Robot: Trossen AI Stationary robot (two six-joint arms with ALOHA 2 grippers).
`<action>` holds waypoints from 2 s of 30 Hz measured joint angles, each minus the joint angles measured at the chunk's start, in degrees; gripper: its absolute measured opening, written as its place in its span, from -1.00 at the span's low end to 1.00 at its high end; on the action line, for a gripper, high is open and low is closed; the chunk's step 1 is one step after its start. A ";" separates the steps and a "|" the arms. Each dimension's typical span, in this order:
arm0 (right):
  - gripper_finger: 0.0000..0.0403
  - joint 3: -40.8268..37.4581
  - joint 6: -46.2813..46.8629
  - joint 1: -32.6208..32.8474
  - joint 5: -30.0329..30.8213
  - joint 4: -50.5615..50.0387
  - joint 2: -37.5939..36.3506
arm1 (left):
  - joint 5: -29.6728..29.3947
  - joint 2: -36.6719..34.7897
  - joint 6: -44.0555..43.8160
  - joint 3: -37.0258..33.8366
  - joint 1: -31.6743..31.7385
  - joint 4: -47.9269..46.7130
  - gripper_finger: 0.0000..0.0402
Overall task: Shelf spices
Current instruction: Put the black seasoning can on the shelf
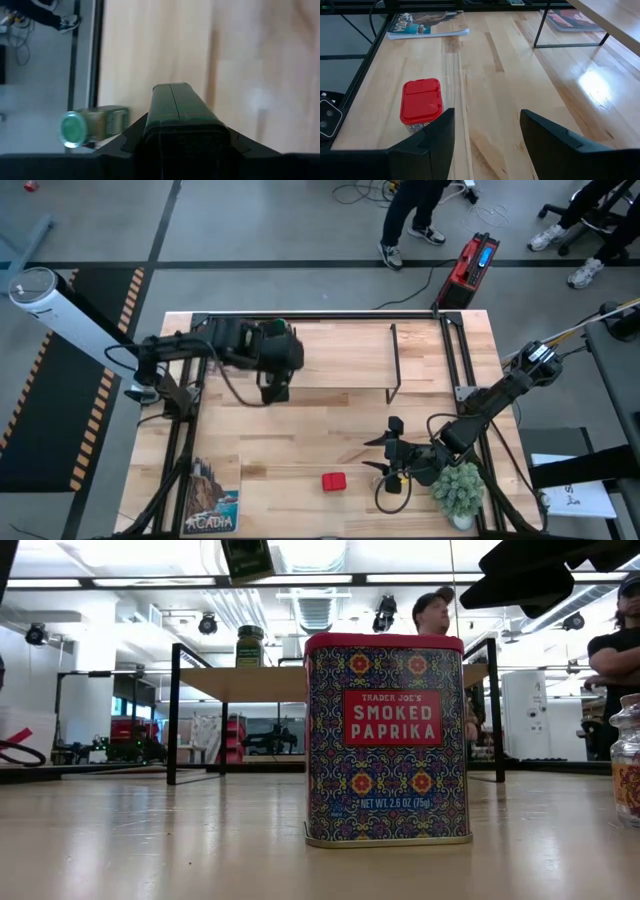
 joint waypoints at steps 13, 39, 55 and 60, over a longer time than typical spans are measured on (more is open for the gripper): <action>0.00 0.00 -0.04 0.00 0.00 0.00 0.00 | 7.01 0.87 9.20 -9.87 10.55 4.45 -0.33; -0.01 0.00 -0.05 0.00 0.00 0.00 -0.02 | 9.54 0.62 10.52 -21.38 11.60 11.27 -0.16; -0.01 0.00 -0.04 0.00 0.00 -0.01 -0.04 | 9.16 -0.10 10.57 -20.96 11.60 11.61 0.09; 0.00 0.00 -0.04 0.00 0.00 0.00 -0.07 | 6.58 -0.72 11.00 -20.96 11.56 11.59 0.10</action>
